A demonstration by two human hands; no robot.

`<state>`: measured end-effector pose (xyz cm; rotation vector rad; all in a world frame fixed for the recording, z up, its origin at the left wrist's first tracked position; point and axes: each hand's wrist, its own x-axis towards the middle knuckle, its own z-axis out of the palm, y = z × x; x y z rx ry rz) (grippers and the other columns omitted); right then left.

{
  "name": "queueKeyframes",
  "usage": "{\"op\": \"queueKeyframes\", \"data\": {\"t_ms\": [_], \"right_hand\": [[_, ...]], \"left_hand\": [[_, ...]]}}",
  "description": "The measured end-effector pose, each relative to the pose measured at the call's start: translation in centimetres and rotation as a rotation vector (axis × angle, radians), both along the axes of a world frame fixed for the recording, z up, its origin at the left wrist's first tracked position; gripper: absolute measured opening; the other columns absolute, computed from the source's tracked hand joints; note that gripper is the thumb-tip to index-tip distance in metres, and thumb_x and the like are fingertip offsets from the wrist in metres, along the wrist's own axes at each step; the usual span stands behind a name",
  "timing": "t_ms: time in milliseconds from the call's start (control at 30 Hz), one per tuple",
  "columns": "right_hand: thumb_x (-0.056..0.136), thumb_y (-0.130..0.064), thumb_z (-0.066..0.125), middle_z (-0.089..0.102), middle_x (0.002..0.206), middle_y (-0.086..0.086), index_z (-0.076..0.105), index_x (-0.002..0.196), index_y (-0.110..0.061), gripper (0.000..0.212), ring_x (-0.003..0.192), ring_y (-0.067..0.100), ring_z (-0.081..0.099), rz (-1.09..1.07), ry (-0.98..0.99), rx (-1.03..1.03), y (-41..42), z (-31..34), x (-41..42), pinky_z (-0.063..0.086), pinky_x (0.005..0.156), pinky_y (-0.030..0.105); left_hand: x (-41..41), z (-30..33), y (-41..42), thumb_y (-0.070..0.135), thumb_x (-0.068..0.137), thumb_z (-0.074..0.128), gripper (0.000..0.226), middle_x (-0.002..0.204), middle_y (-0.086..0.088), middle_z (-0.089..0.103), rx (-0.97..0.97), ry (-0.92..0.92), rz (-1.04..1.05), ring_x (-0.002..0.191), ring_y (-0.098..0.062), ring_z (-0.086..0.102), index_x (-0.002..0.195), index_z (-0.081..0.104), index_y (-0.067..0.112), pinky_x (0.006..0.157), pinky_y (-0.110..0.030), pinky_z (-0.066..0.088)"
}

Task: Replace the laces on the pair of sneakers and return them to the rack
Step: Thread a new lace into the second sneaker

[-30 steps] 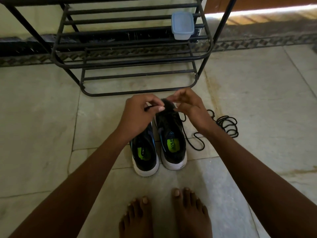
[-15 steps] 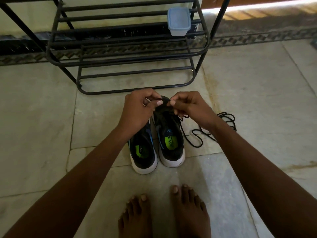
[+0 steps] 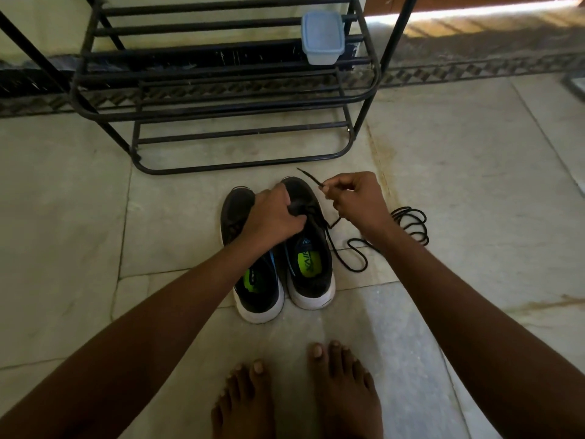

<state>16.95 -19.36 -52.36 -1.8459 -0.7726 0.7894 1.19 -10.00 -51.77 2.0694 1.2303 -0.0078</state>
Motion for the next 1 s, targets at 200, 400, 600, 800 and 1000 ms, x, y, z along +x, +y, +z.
{"op": "queueKeyframes", "data": {"t_ms": [200,400,600,800,1000], "right_hand": [[0.089,-0.018,0.075,0.076,0.077,0.001,0.081,0.088,-0.015,0.007,0.073,0.013,0.070,0.085,-0.201,-0.123,-0.2,-1.2,-0.4,0.052,0.063,0.015],[0.088,-0.018,0.075,0.073,0.074,-0.003,0.082,0.086,-0.012,0.010,0.063,0.002,0.060,0.255,-0.363,-0.180,0.0,-1.0,-0.4,0.050,0.067,0.017],[0.084,-0.006,0.070,0.077,0.081,0.008,0.080,0.089,-0.006,0.011,0.076,0.021,0.071,0.441,-0.482,-0.267,1.0,-0.2,-0.7,0.057,0.077,0.031],[0.079,0.002,0.068,0.073,0.073,0.010,0.074,0.076,-0.003,0.008,0.071,0.025,0.068,0.481,-0.488,-0.296,1.1,0.2,-0.2,0.060,0.079,0.041],[0.077,0.000,0.068,0.072,0.084,0.006,0.072,0.083,-0.006,0.010,0.080,0.023,0.068,0.541,-0.497,-0.326,1.1,-0.2,0.0,0.058,0.081,0.042]], "left_hand": [[0.7,0.4,-0.8,0.036,0.075,0.079,0.058,0.120,-0.014,0.054,0.048,0.094,-0.002,0.105,-0.029,0.058,0.120,0.051,0.012,0.075,-0.033,0.047],[0.8,1.0,-0.9,0.025,0.080,0.079,0.038,0.120,-0.015,0.053,0.110,0.117,-0.002,0.102,-0.030,0.058,0.106,0.054,0.013,0.072,-0.030,0.044],[0.3,0.2,-0.7,0.016,0.079,0.079,0.030,0.100,-0.008,0.063,0.130,0.031,0.042,0.087,-0.022,0.062,0.102,0.062,0.008,0.068,-0.031,0.052],[-0.5,-0.9,-0.9,0.015,0.082,0.078,0.021,0.079,0.001,0.066,0.151,-0.123,0.115,0.079,-0.015,0.065,0.099,0.067,0.015,0.079,-0.033,0.058],[-0.4,-1.3,-1.2,0.014,0.087,0.076,0.022,0.095,-0.002,0.067,0.232,-0.148,0.057,0.087,-0.015,0.064,0.109,0.071,0.017,0.080,-0.030,0.053]]}}
